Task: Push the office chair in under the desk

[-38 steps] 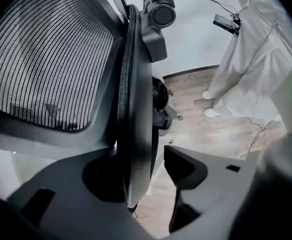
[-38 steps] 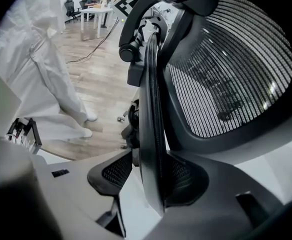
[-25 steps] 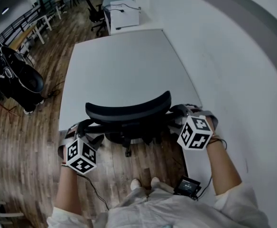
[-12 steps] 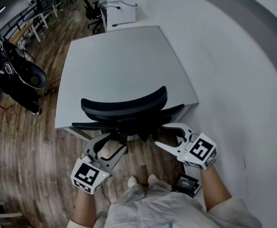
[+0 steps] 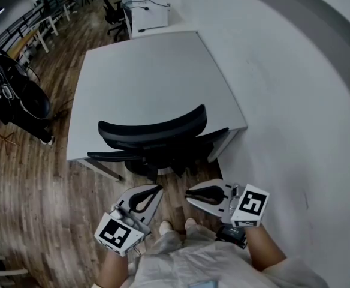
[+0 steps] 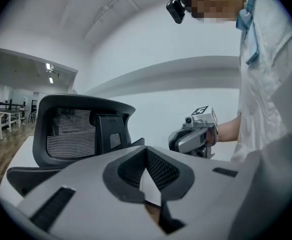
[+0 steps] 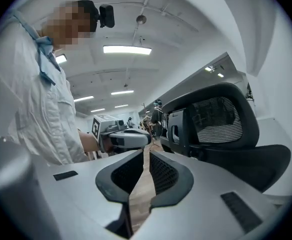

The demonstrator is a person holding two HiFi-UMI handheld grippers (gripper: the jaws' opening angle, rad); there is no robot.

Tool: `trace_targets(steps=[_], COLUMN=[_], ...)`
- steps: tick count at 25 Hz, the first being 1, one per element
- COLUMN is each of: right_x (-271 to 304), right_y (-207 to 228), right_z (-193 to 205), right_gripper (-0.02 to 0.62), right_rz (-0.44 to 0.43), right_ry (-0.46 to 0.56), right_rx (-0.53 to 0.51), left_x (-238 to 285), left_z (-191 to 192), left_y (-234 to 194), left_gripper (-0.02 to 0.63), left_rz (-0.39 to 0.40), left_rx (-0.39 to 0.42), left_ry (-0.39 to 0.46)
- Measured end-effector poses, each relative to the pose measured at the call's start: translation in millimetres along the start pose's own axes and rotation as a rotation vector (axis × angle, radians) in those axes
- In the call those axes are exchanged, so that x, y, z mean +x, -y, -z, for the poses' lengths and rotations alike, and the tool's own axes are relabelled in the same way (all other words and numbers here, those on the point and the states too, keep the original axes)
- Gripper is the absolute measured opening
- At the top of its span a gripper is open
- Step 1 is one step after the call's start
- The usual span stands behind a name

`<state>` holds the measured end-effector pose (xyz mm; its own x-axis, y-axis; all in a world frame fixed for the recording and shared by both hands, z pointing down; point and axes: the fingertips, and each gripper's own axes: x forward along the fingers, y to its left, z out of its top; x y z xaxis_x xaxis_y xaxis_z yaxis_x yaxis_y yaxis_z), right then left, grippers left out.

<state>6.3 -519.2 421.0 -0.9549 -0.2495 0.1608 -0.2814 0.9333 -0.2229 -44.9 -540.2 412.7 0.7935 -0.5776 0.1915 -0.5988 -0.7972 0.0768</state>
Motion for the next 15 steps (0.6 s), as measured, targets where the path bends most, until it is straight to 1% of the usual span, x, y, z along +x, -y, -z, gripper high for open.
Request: trace_targets(steps=[3, 6, 10, 15], right_x=[3, 4, 5, 2], right_y=[-4, -7, -9, -8], right_z=[-4, -8, -9, -2], right_gripper=[0.055, 0.051, 0.048, 0.043], right_rz=[0.005, 0.007, 0.003, 0.004], right_ry=[0.010, 0.014, 0.020, 0.005], right_rx=[-0.034, -0.031, -0.046, -0.017], left_x=[4, 7, 9, 12], left_z=[2, -1, 2, 8], left_y=[7, 13, 19, 24], left_gripper=[0.000, 0.000, 0.000, 0.002], left_rz=[0.019, 0.041, 0.058, 0.072], left_rx=[0.001, -0.006, -0.004, -0.010], left_ry=[-0.008, 0.000, -0.011, -0.030])
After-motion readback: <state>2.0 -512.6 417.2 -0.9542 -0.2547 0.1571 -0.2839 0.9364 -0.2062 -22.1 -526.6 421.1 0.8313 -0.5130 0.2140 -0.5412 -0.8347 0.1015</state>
